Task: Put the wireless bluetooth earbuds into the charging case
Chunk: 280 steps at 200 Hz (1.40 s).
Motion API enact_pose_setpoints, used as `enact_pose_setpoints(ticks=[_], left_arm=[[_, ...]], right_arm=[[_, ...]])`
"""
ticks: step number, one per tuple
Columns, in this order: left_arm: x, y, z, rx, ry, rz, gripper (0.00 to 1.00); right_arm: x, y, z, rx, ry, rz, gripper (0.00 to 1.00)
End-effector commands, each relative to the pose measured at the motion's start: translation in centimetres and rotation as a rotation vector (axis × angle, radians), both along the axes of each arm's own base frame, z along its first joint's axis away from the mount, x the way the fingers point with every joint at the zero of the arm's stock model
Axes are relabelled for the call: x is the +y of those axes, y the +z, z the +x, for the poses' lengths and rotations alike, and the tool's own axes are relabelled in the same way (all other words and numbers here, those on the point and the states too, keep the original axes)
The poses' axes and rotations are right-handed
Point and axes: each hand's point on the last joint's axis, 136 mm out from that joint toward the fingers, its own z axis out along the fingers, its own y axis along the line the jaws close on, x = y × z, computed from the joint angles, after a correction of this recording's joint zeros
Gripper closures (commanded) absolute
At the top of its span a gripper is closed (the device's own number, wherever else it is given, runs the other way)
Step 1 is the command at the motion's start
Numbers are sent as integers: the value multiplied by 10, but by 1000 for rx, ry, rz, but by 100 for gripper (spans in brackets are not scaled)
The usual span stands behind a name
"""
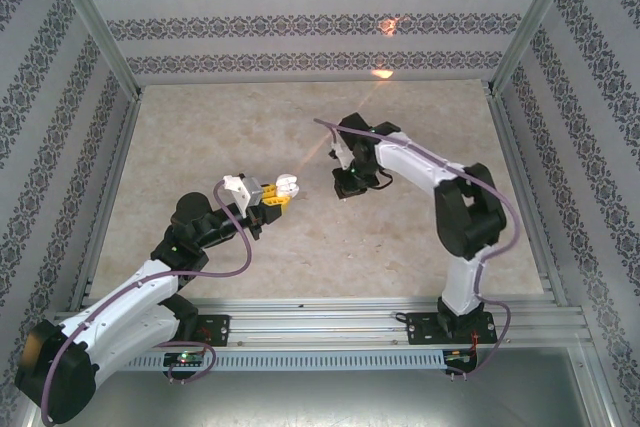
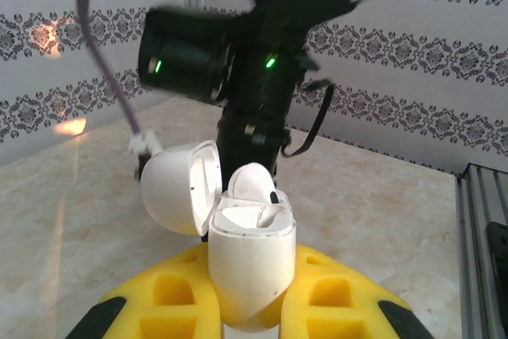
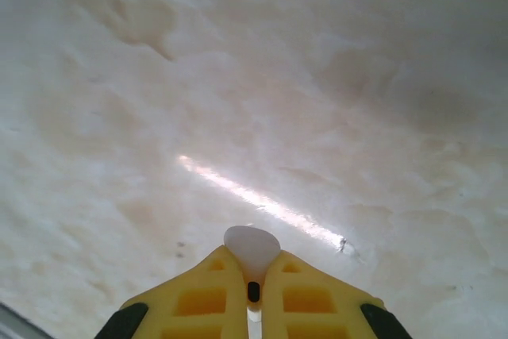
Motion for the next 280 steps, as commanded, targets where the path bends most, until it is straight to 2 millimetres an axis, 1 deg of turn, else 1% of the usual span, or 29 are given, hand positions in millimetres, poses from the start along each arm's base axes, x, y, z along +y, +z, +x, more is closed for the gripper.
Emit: enact_pose_setpoints(ticks=[1,18,33,60,71,94,108,118,127,160,180,209,280], left_arm=[[-1,26,-1,-47,-20,-46,100],[-2,33,0,-58,-27,-59,100],[-4,38,0,-65,-37,-71,100],[-7,47,0,-75,-58,-92,100],[-8,51,0,-78,-68,-100,100],[-10,59,-1,-84,-83,-116,100],[-10,61,-2,-85,-88,-124,100],[-10,63,-3,-87,-91,-131,100],[-11,64,-3,-84,-95,-134,100],[-11,67,-4,-81,-101,-146,100],[-11,68,-4,-82,-103,-151,100],[-11,68,-4,-82,-100,-149,100],[-10,72,-4,-90,-95,-163,100]], right_arm=[[14,58,4,-179,-65,121,95],[21,96,-2,-314,-75,189,95],[28,135,-11,-452,-70,266,94],[47,197,-37,-651,-2,432,94],[55,216,-48,-707,33,494,94],[69,243,-70,-781,108,588,95],[80,249,-81,-802,158,622,95],[86,250,-88,-809,190,631,94],[91,249,-91,-814,211,635,93],[105,246,-99,-821,262,638,93],[108,241,-98,-831,273,621,93],[111,233,-92,-819,261,589,93],[115,221,-89,-798,253,576,93]])
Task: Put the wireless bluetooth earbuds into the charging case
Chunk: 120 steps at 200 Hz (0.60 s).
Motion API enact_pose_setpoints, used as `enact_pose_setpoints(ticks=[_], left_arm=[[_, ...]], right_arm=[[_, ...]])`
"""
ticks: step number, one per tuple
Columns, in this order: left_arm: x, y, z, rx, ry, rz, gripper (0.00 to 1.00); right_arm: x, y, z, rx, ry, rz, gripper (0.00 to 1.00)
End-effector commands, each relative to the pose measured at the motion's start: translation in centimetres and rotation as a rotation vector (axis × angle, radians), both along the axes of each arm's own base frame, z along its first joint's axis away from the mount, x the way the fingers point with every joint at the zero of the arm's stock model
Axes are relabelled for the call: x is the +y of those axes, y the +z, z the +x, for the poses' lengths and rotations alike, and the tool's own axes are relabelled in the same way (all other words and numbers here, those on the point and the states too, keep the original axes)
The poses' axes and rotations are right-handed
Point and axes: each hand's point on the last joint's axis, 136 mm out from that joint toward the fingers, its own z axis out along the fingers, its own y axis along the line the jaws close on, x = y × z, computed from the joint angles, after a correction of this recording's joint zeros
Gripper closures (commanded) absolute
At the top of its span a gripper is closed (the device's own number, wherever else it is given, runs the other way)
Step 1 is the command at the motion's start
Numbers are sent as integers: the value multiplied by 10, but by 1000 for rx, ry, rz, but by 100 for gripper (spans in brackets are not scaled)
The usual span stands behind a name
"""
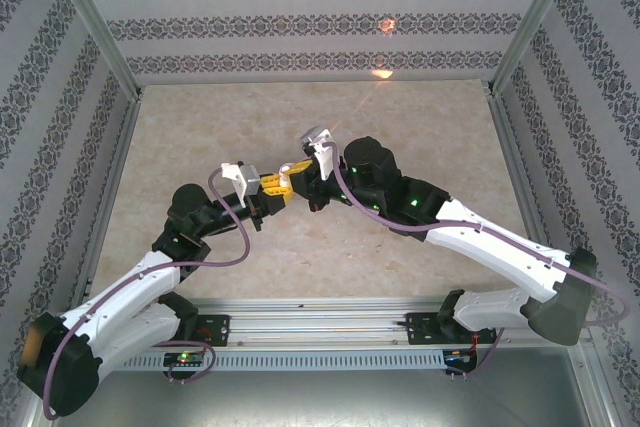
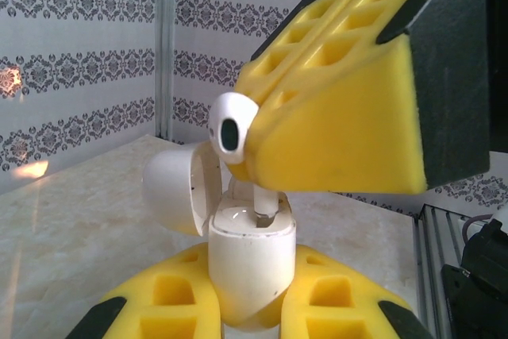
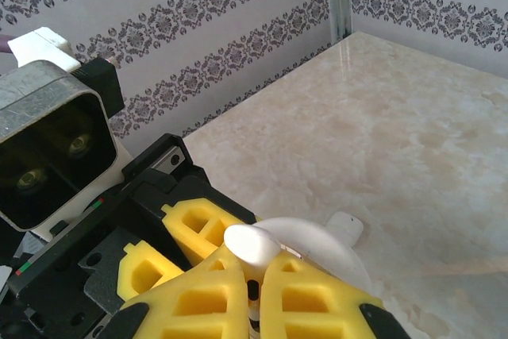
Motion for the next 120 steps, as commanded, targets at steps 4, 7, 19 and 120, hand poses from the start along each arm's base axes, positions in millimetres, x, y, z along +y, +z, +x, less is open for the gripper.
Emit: enact_pose_setpoints(ticks=[4,7,19,120], left_arm=[[2,31,-3,-79,-11,-58,100],[1,31,-3,-79,-11,-59,100],[2,32,-3,-80,-5,-63,100],[7,40,0,-103,30,-91,100]], right_arm=[[3,-2,3,-17,-11,6,93],[3,-2,3,-17,-11,6,94],[2,-4,2,-14,-12,4,94],[-3,-34,-1,-33,-31,-46,91]])
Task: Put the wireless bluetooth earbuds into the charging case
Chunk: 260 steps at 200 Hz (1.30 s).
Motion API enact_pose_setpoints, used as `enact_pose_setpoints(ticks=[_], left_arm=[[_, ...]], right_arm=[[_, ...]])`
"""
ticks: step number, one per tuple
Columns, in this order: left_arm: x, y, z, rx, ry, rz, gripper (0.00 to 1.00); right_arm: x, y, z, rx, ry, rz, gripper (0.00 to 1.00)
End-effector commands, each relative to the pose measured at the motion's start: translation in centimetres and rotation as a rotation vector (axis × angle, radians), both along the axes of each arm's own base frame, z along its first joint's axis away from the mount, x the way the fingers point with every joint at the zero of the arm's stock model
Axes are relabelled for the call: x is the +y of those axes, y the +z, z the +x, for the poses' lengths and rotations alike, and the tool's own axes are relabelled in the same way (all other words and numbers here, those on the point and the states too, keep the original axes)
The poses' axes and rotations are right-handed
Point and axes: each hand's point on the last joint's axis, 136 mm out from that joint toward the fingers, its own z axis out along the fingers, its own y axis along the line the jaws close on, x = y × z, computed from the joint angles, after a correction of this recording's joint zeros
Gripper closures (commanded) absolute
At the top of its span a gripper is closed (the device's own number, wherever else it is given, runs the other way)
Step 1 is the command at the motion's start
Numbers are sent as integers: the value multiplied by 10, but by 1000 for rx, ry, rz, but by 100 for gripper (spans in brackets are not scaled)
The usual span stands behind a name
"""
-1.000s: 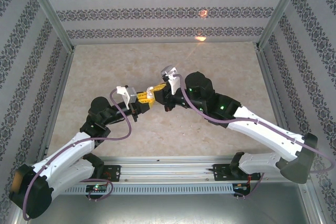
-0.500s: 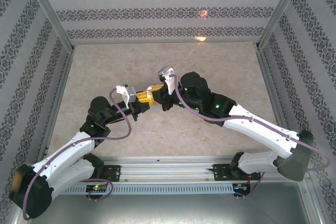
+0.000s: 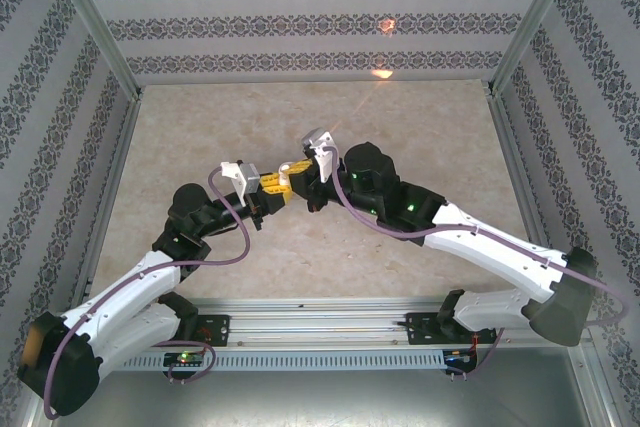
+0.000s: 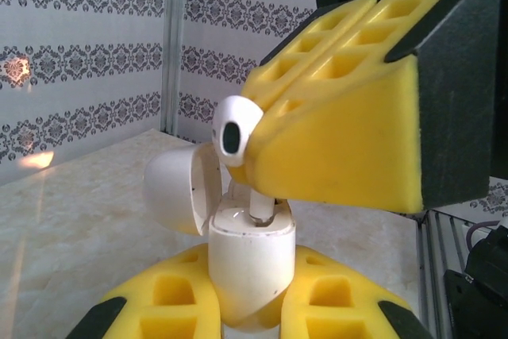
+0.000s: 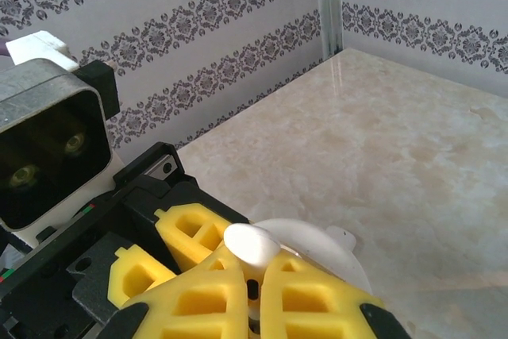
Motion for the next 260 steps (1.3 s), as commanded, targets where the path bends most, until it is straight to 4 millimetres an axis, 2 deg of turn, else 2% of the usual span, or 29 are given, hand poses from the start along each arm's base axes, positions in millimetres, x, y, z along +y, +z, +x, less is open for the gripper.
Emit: enact_pose_setpoints(ticks=[1,84,121,196,260], left_arm=[[6,42,-4,-127,13,-81,100],[8,46,-1,-143,33,-88,100],[7,45,-1,-140,29,-85,100],[6,44,-1,-139,24,-78,100],[4,41,-3,-130,8,-67,100]], right_arm=[[-4,-28,-5,12,-4,-74,91],[-5,-43,-10,26,1,-99,88],[-7,-39,-9,13,-9,-90,83],[-4,-33,-5,21,-17,-99,79],[3,-25,0,75,-8,-152,83]])
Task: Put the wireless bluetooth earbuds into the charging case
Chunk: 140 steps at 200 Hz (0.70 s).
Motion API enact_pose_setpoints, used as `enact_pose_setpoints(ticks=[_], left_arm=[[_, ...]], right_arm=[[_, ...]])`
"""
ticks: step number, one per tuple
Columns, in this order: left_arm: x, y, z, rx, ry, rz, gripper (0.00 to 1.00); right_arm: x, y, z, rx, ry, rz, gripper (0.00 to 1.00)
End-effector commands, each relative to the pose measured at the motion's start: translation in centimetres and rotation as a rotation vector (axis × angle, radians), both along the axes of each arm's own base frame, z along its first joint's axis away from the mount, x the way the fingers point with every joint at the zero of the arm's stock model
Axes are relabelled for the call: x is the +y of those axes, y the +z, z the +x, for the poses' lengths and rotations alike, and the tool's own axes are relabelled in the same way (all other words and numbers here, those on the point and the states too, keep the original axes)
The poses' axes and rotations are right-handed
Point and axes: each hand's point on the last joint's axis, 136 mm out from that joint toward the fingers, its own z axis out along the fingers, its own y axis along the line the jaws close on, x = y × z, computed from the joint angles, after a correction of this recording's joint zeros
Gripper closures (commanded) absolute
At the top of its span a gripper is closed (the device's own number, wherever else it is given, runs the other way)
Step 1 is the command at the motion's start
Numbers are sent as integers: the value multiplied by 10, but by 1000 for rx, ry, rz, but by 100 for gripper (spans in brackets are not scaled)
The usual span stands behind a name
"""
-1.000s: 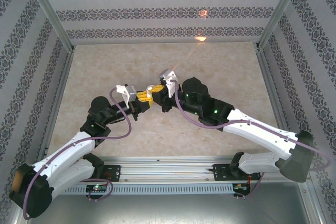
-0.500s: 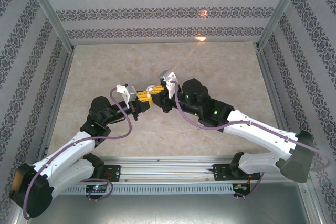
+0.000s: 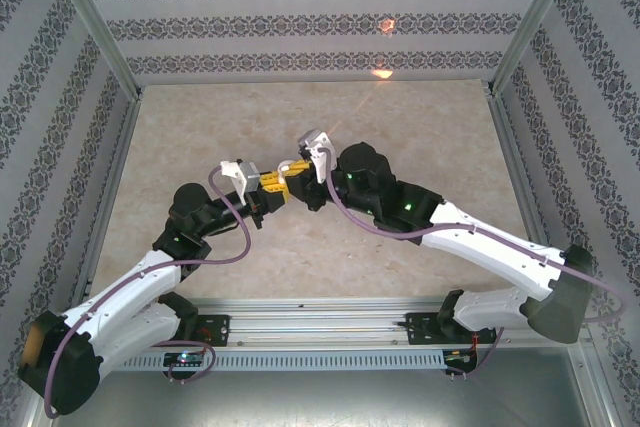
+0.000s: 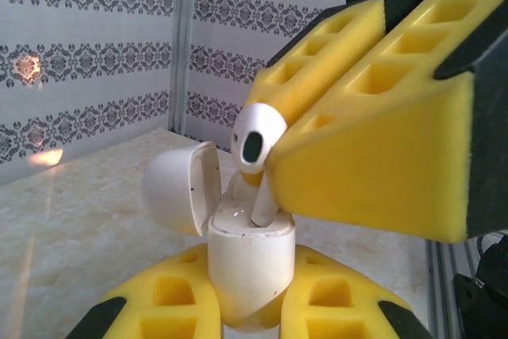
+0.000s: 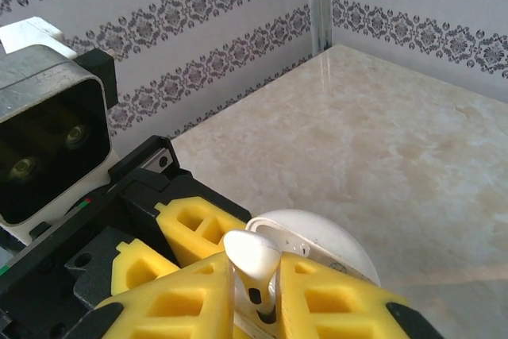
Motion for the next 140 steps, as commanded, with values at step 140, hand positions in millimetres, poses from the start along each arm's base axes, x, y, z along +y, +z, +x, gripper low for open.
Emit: enact_pose_setpoints(ticks=[140], left_arm=[[3,38,-13,-139,-26,-50,100]], right_arm=[[-4,-22,6,205,-6,-113,77]])
